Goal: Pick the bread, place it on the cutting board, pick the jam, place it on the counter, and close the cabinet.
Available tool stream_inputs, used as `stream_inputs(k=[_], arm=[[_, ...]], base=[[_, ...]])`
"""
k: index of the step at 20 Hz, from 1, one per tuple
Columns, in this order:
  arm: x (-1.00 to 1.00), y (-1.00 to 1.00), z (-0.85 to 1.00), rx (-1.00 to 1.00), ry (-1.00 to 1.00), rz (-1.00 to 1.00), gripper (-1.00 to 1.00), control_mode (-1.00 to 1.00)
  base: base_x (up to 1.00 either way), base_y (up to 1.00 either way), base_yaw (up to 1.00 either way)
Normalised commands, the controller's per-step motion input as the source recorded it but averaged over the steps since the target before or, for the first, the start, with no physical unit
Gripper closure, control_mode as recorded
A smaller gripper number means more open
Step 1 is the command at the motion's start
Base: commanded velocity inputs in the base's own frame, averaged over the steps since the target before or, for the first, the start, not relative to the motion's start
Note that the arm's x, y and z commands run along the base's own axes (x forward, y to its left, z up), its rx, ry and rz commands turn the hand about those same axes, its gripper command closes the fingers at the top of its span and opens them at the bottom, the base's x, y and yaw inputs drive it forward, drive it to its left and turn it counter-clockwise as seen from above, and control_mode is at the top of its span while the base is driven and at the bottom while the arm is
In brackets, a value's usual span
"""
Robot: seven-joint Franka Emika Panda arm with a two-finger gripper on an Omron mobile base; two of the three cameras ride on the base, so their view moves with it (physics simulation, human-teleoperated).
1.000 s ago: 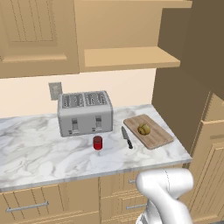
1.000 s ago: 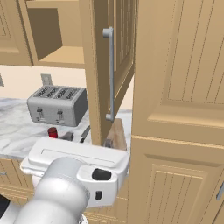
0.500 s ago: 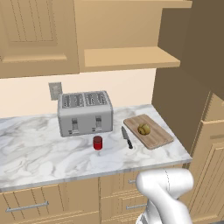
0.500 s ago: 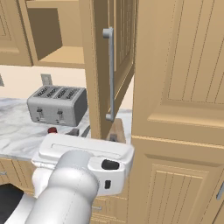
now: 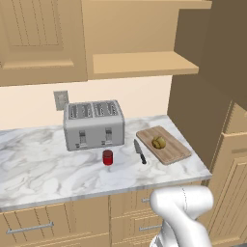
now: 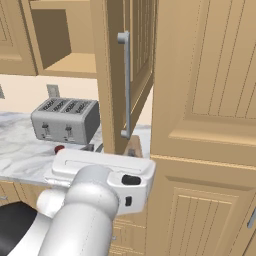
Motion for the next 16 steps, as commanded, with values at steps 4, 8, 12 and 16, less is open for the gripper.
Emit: stream_inputs(k=[4, 8, 12, 16], arm=[[0.16, 0.0, -0.1, 0.0, 0.0, 0.02, -1.0, -1.0], [0.07, 0.03, -0.08, -0.02, 0.0, 0.04, -1.0, -1.0], [0.0, 0.16, -0.06, -0.05, 0.0, 0.06, -1.0, -1.0], [0.0, 0.2, 0.0, -0.05, 0.0, 0.06, -1.0, -1.0]], base=[[0.0, 0.0, 0.0], [0.0, 0.0, 0.0], [0.0, 0.0, 0.0], [0.0, 0.0, 0.0]])
